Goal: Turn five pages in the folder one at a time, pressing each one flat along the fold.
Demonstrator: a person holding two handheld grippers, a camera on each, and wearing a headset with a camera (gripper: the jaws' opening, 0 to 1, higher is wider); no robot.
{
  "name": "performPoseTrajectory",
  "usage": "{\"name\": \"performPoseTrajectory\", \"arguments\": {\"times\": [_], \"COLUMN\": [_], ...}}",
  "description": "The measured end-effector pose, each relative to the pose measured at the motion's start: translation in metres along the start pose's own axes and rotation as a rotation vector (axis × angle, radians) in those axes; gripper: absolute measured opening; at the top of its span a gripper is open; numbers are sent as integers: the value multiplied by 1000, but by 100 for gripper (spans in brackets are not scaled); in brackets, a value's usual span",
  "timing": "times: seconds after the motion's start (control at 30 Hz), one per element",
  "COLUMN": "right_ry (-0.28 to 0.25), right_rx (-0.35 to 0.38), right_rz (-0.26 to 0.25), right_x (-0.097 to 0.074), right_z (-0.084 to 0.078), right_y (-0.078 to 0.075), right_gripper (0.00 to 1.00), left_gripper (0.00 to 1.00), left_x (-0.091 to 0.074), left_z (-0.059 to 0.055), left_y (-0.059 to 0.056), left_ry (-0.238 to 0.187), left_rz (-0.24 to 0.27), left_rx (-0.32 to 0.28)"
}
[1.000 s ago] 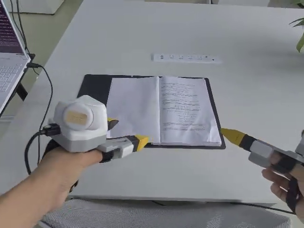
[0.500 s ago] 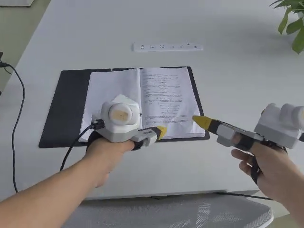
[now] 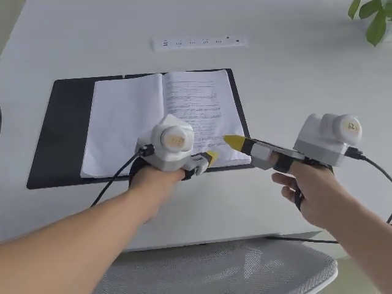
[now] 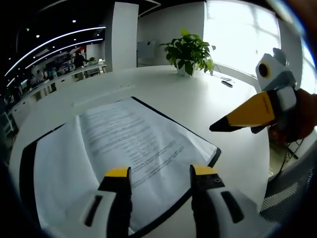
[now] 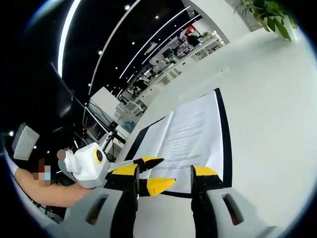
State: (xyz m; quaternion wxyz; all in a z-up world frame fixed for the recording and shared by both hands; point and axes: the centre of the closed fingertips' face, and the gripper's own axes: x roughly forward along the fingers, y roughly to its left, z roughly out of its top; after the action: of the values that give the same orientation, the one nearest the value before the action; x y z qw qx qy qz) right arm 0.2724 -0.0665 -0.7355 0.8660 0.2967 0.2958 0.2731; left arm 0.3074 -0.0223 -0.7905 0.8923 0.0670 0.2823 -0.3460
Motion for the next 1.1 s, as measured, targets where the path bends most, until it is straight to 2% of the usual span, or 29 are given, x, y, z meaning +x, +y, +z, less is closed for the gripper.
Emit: {"name": "performPoseTrajectory", "arguments": {"times": [0.1, 0.23, 0.3, 0.5, 0.77, 0.97, 1.07, 1.1], "right_ry": [-4, -12, -12, -4, -19, -28, -33, -38], "right_rx": [5, 13, 12, 13, 10, 10, 9, 13], "right_rz": [-3, -5, -4, -5, 3, 6, 3, 5], "right_x": [3, 6, 7, 10, 13, 12, 10, 9], "right_z": [0, 2, 1, -4, -3, -3, -3, -3], "right_y": [-5, -11, -12, -18, -19, -20, -21, -21], "right_gripper": [40, 39, 38, 38, 37, 36, 36, 36], "left_gripper": [46, 45, 44, 42, 36, 23, 11, 11], "left_x": [7, 14, 15, 17, 17, 19, 19, 20], "left_z": [4, -2, -5, -8, -8, -8, -8, -9], "left_y": [-1, -3, -2, -1, 2, 0, 9, 10], "left_ry": [-18, -2, 3, -3, -38, -42, -39, -31], "left_rz": [-2, -1, 10, 22, 34, 37, 67, 57], "left_rx": [-8, 0, 31, 57, 78, 86, 81, 80]}}
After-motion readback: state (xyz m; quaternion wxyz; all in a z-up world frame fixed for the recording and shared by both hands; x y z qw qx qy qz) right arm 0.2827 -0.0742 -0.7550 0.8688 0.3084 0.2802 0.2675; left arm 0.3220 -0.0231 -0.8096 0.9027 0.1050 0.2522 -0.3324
